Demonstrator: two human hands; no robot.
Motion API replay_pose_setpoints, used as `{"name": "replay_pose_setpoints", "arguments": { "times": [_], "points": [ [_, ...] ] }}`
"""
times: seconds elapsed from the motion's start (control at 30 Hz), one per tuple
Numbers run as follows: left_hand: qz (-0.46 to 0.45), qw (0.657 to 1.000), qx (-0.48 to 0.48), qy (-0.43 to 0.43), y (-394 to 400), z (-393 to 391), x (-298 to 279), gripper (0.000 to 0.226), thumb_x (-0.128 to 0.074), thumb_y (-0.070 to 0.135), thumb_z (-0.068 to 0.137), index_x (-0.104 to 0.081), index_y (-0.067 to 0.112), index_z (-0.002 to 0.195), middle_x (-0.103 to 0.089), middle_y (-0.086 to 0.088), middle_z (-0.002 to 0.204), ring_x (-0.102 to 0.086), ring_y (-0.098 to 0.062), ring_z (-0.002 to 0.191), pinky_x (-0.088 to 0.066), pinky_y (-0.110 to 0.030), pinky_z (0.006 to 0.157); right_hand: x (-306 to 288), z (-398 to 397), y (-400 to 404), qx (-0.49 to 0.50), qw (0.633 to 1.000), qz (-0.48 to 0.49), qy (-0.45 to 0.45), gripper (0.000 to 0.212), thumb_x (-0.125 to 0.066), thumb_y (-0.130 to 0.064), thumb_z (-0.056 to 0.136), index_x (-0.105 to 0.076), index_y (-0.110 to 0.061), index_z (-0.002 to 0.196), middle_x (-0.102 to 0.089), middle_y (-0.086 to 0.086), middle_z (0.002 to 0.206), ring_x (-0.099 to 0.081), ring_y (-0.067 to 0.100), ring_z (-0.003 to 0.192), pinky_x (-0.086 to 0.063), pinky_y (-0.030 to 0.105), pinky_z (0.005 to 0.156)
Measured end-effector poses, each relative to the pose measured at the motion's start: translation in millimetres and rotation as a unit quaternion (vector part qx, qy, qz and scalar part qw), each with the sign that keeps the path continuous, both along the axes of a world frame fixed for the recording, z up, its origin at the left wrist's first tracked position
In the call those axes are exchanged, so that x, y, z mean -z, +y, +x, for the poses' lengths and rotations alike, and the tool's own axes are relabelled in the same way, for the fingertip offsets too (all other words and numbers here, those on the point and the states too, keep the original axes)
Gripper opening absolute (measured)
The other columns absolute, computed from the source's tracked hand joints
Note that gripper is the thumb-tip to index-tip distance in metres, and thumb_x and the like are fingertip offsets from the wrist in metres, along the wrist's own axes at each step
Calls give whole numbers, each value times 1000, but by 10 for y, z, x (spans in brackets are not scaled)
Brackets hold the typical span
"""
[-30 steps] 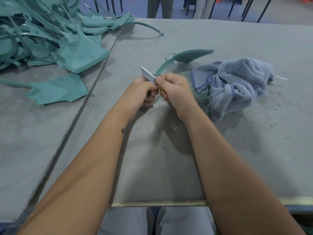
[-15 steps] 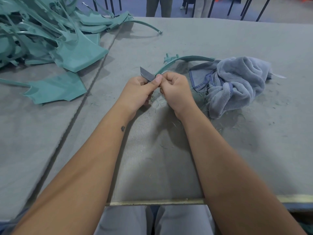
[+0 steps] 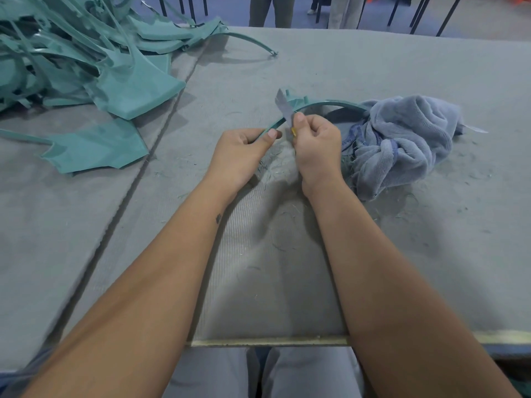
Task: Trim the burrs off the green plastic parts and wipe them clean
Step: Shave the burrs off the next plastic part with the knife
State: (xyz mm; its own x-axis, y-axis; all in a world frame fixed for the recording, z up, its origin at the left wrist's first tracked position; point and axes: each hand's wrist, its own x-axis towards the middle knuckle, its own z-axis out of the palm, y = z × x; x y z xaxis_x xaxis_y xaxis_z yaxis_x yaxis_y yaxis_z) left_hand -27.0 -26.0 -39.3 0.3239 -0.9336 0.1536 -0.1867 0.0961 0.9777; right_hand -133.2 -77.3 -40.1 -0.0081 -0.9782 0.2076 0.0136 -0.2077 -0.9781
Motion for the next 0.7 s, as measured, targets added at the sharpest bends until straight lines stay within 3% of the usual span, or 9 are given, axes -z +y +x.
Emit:
{"name": "replay_pose_setpoints", "arguments": {
  "times": [0.07,0.17,0.23,0.27,0.37,0.43,0.5,0.57,0.7],
  "points": [
    [14,1000,13,-21,3,23,-5,27,-53,19,100,-68,8,119,-51,32,47,-43,8,37,-29,-3,42,-3,-10,-12,8,1000,14,-25,38,-53,-16,99,-47,-16,61,-37,-1,55,-30,10,51,-28,28,52],
    [30,997,62,-41,33,63,-23,30,-50,25,100,-59,29,128,-44,17,42,-41,0,41,-41,-17,49,-8,-19,-15,-10,999,21,-38,36,-51,-16,100,-47,-14,64,-37,-1,54,-29,8,48,-28,22,47],
    [35,994,71,-79,56,92,-47,25,-49,28,100,-62,34,120,-48,11,44,-49,-8,47,-51,-27,60,-12,-22,-9,-34,998,19,-39,33,-51,-15,100,-47,-11,67,-37,0,54,-30,7,47,-28,20,46],
    [36,993,70,-92,69,96,-71,21,-48,26,100,-65,31,112,-53,9,47,-56,-10,51,-53,-26,63,-12,-20,-3,-44,998,17,-36,32,-51,-15,100,-47,-10,69,-37,1,54,-30,8,47,-28,20,46],
    [60,996,62,-34,77,80,-133,21,-43,12,101,-63,13,97,-65,-1,69,-64,-9,59,-51,-18,57,-17,-20,11,-68,997,14,-24,33,-50,-15,100,-48,-10,68,-38,2,54,-31,7,47,-29,19,46],
    [73,995,61,-2,72,56,-166,23,-38,6,101,-60,7,104,-62,-4,79,-55,-7,48,-42,-16,45,-28,-20,26,-100,994,17,-29,34,-50,-13,100,-52,-12,66,-38,3,53,-31,6,45,-28,17,45],
    [71,996,50,-5,57,66,-186,28,-37,2,99,-61,7,112,-55,-3,74,-37,-6,40,-27,-16,39,-43,-18,53,-143,989,21,-41,31,-49,-10,99,-58,-11,70,-37,4,53,-31,5,43,-27,15,43],
    [71,996,44,9,62,83,-205,29,-41,2,95,-63,12,111,-48,-2,65,-29,-7,41,-20,-17,39,-56,-12,79,-170,985,18,-30,27,-49,-6,99,-60,-9,73,-38,4,54,-32,3,42,-28,13,43],
    [51,997,55,34,90,67,-209,24,-49,13,97,-62,17,77,-51,0,60,-39,-9,43,-28,-19,42,-65,-6,99,-170,985,12,-4,26,-51,-4,98,-58,-7,73,-39,0,52,-33,0,41,-30,12,44]
  ]
}}
